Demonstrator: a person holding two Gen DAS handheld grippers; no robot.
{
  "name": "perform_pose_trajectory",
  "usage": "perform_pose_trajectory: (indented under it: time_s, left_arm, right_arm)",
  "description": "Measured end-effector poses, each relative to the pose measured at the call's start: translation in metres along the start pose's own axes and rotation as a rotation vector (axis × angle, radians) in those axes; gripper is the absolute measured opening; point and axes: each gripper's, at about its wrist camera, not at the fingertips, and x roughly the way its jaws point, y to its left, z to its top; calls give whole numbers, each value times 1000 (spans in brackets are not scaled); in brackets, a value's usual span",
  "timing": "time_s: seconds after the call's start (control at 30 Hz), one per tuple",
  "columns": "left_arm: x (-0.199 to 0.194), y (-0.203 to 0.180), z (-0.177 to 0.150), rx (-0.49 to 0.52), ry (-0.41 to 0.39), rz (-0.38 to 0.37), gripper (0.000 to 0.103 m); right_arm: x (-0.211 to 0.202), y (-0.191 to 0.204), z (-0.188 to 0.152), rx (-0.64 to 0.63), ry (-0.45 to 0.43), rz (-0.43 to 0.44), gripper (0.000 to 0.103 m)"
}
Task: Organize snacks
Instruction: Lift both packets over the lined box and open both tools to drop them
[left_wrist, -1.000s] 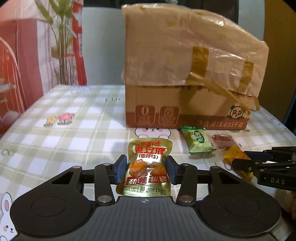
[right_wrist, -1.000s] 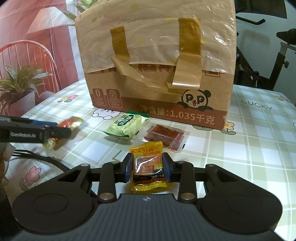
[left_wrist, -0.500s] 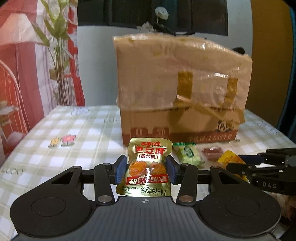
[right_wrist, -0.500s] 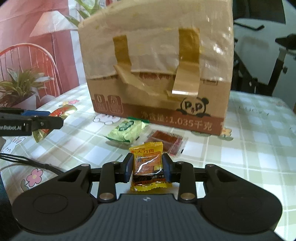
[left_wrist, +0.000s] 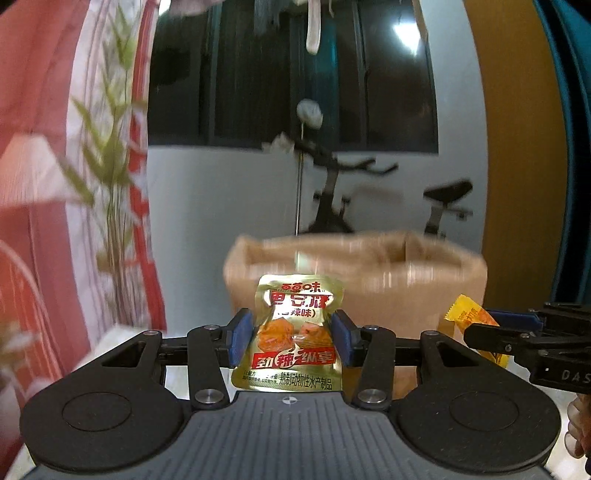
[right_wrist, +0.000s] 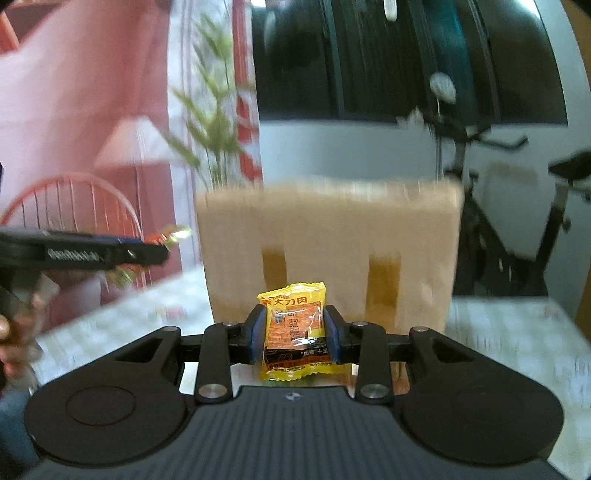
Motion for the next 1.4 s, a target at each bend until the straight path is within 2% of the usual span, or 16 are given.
perform_pose_trajectory:
  time_s: [0.1, 0.2, 0.33, 0.47, 0.6, 0.67, 0.77, 0.83, 0.87, 1.23, 1.4]
  left_arm:
    - [13, -2, 25, -15, -38, -12, 51]
    - [34, -9, 47, 0, -54, -29, 51]
    - [80, -24, 63, -8, -17, -40, 51]
    - [116, -40, 63, 35, 37, -56, 53]
    - [130, -49, 57, 66, 71, -96, 62]
    - [135, -46, 52, 78, 98, -106, 70]
    - [135, -37, 46, 71, 117, -83, 70]
    - [130, -29, 43, 52, 121, -77, 70]
    - [126, -25, 43, 39, 119, -75, 70]
    - [72, -10, 38, 11, 77, -52, 70]
    - [54, -6, 25, -28, 71, -32, 70]
  right_arm:
    - [-1, 0, 32, -21, -73, 23, 35]
    - [9, -6, 60, -63, -98, 24, 35]
    - [34, -21, 93, -98, -109, -21, 35]
    - [82, -46, 114, -1, -55, -94, 35]
    - [104, -66, 114, 97, 23, -129, 36]
    - [108, -72, 107, 97, 59, -134, 38]
    - [108, -76, 101, 113, 77, -128, 40]
    - [103, -76, 99, 122, 66, -106, 50]
    - [100, -76, 99, 116, 60, -90, 51]
    - [65, -64, 87, 123, 15, -44, 51]
    - [46, -47, 76, 50, -31, -50, 51]
